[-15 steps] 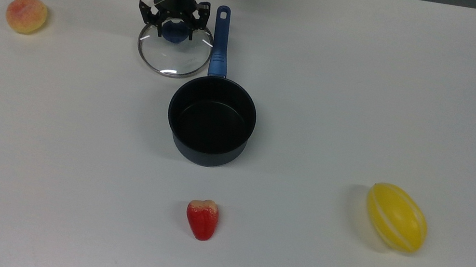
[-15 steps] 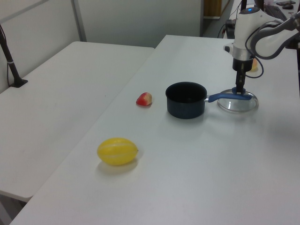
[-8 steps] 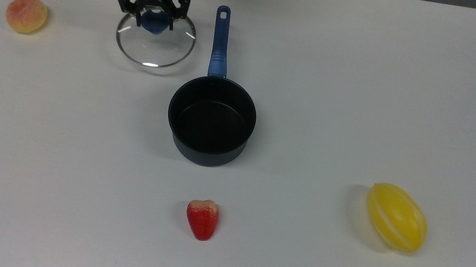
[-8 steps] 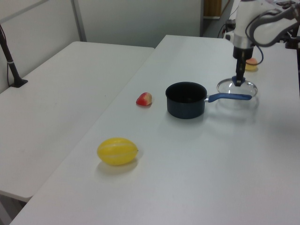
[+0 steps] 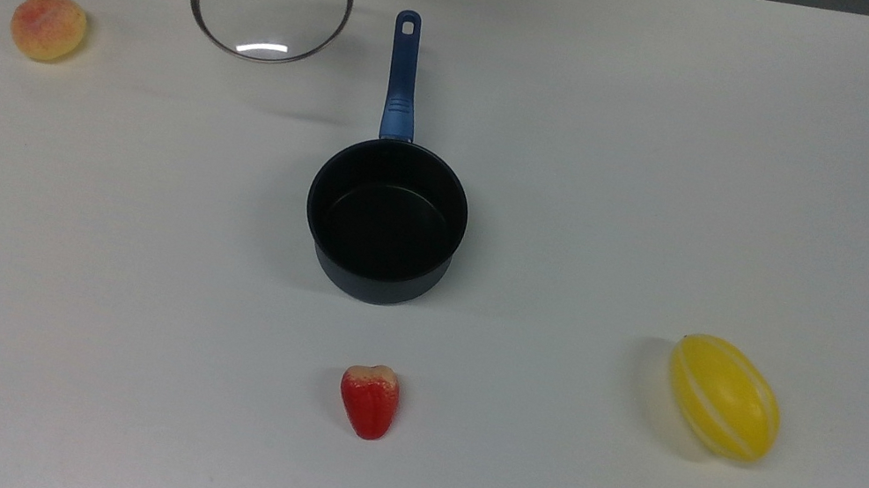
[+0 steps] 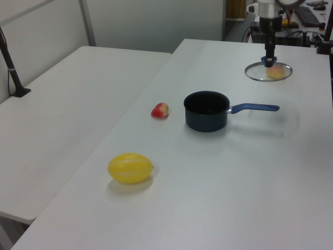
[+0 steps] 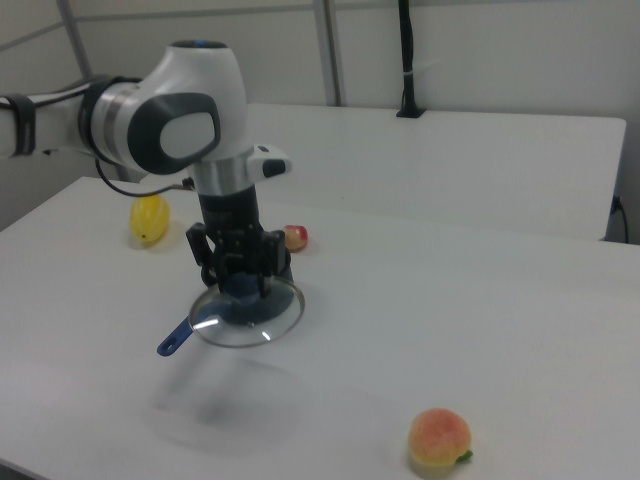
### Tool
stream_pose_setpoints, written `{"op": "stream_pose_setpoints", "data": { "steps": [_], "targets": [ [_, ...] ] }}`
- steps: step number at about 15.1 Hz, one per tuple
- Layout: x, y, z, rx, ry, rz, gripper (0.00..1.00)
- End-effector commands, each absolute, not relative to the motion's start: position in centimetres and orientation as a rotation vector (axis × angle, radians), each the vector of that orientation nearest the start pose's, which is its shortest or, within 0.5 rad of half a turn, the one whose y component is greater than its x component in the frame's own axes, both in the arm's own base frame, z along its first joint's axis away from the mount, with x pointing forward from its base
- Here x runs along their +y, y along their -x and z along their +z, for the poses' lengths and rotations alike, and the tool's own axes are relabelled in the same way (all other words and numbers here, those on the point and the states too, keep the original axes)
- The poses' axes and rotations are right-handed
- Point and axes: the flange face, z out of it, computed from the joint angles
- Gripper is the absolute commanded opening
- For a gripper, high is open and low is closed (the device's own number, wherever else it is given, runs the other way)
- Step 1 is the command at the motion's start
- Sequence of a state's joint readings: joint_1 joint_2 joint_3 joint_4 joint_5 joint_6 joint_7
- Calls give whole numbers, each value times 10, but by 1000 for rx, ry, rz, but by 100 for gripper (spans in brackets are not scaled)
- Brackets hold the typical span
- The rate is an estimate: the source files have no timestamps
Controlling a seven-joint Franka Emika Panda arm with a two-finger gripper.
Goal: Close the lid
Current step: 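Lift the glass lid up off the table by its knob, then carry the lid over the saucepan rim and lower it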
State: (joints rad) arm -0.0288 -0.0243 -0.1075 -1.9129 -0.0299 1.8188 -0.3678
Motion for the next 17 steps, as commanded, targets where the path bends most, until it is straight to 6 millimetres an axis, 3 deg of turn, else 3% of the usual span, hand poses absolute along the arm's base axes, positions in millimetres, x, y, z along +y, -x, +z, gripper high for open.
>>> {"op": "stream_pose_setpoints", "data": {
  "steps": [1,2,5,9,15,17],
  "targets": [
    [-57,-552,526,-243,3081,65,0],
    [-36,-562,533,-175,3068,38,0],
    [-1,-591,532,-53,3080,22,0],
    [50,-635,503,90,3092,44,0],
    [77,-676,477,75,3105,35,0],
    [85,-681,469,51,3122,37,0]
  ]
}}
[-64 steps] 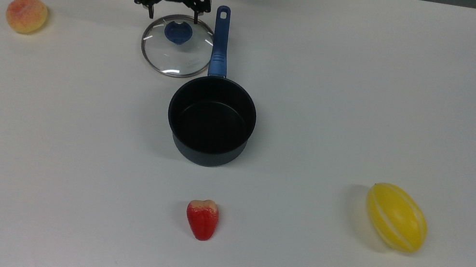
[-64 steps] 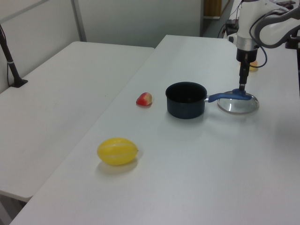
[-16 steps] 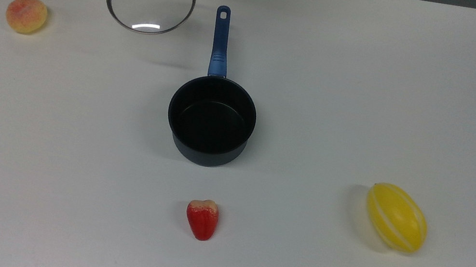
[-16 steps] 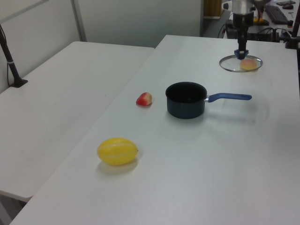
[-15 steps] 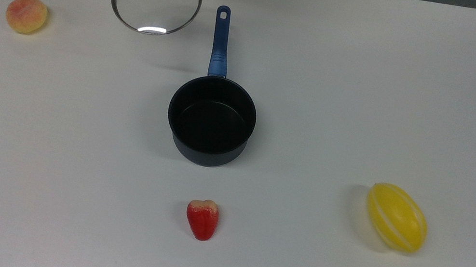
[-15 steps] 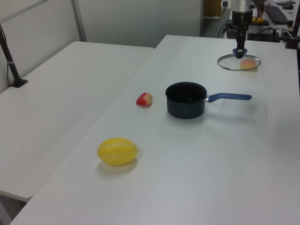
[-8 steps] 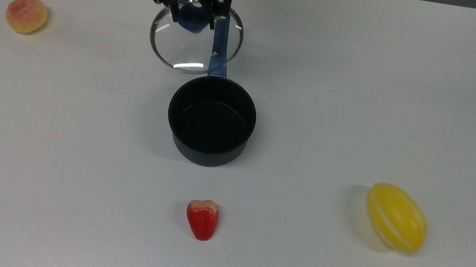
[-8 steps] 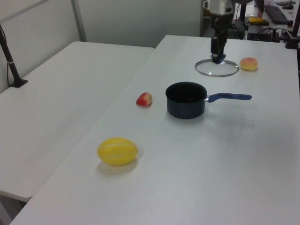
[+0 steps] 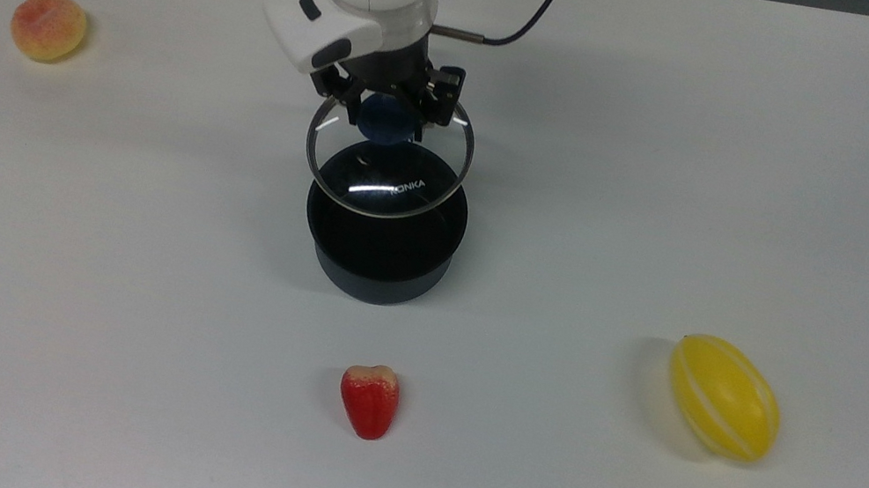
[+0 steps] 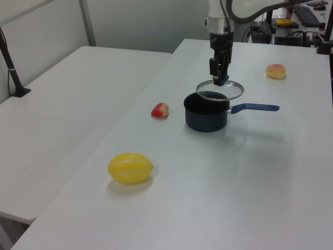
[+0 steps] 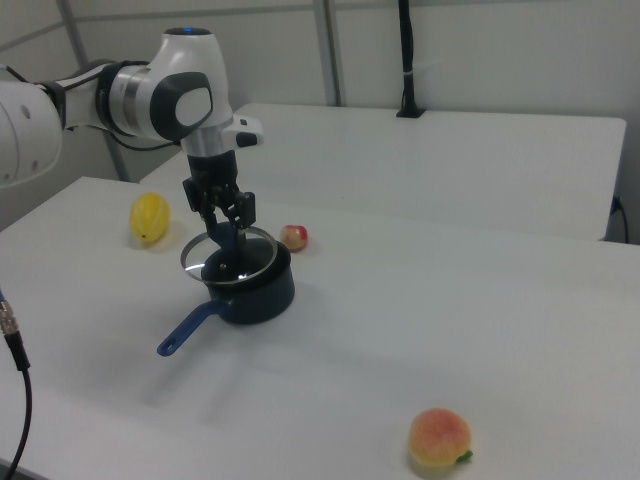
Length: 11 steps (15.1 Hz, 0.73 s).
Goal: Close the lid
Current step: 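Carry the lid over the saucepan rim and lower it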
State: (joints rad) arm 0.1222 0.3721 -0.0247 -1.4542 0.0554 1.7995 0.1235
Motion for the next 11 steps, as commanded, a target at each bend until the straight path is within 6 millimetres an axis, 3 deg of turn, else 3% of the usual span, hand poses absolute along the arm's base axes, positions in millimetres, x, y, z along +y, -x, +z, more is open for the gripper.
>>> {"op": "stream_pose_setpoints", "data": {
  "steps": [1,11],
  "targets": [
    [86,-684,464,39,3136,37,0],
    [101,-700,445,-41,3189,-80,0]
  ]
}}
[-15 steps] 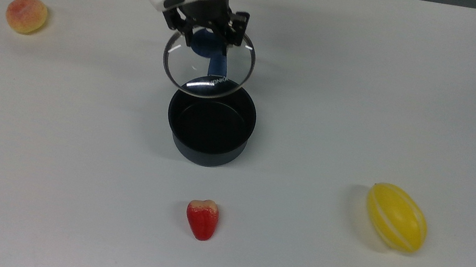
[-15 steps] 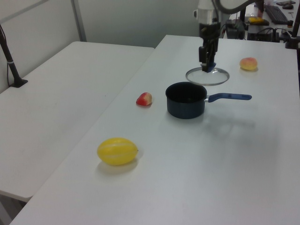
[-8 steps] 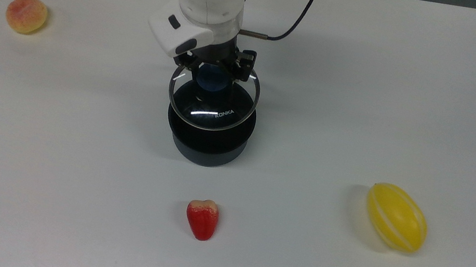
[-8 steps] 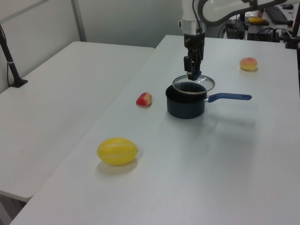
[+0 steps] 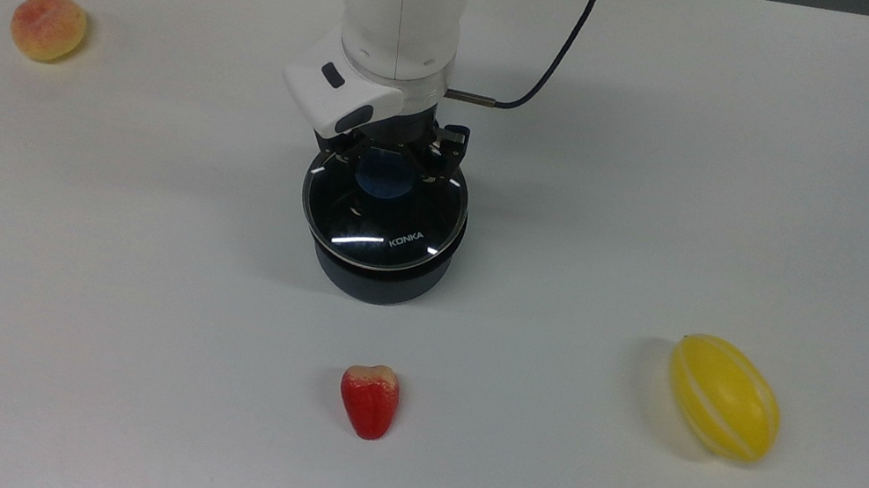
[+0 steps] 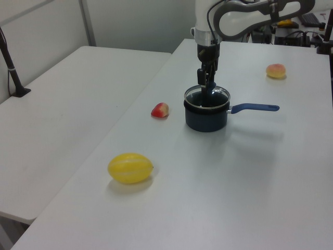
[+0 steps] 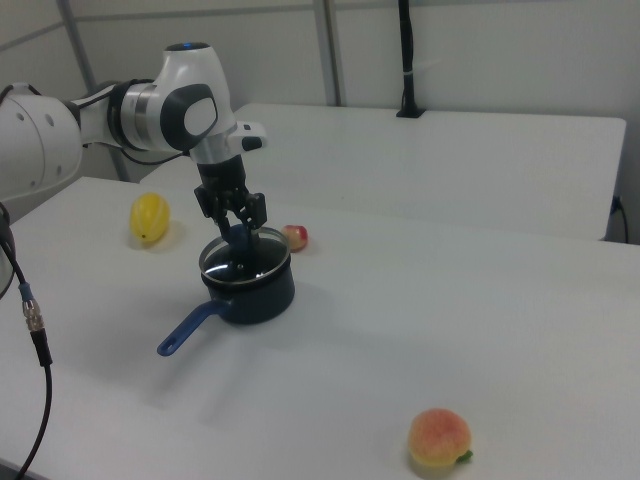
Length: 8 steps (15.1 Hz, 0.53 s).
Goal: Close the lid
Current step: 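Carry the lid over the saucepan rim and lower it, then set the lid onto the saucepan and open the gripper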
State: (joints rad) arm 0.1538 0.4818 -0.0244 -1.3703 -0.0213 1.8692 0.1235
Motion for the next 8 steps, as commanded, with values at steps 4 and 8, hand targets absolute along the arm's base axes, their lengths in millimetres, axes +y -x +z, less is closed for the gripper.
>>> {"op": "stream_pose_setpoints", "data": {
  "steps": [4,8],
  "targets": [
    [103,-700,441,-44,3189,-81,0],
    [103,-699,435,-58,3206,-70,0]
  ]
}}
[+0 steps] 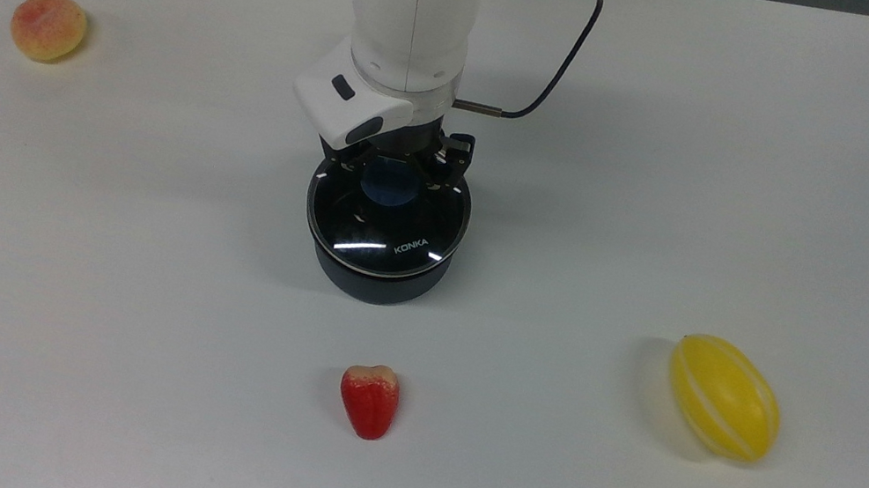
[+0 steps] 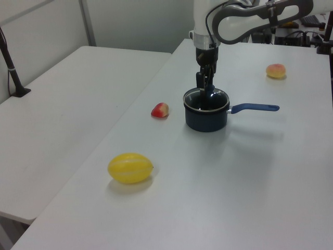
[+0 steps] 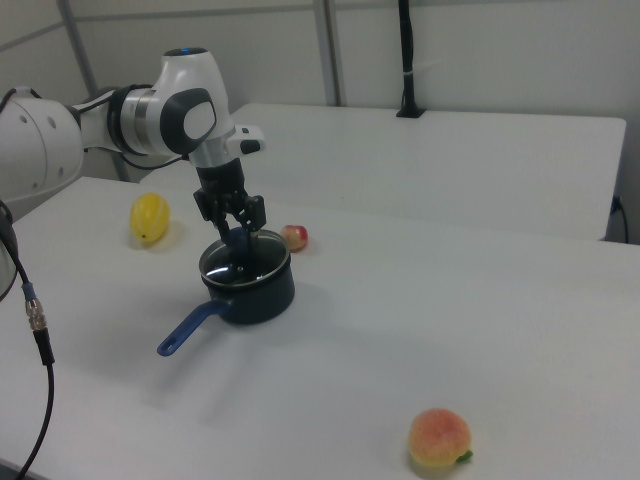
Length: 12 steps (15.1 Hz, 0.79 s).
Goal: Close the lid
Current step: 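Set the lid onto the saucepan and open the gripper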
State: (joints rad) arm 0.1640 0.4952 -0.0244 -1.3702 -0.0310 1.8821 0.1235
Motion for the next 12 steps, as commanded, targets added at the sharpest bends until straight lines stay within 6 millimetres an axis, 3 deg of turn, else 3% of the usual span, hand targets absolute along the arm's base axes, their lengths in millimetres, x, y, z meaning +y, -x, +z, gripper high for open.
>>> {"op": "stream_pose_setpoints", "data": {
  "steps": [1,12],
  "targets": [
    [104,-699,433,-59,3208,-66,0],
    [105,-698,424,-74,3217,-83,0]
  ]
}}
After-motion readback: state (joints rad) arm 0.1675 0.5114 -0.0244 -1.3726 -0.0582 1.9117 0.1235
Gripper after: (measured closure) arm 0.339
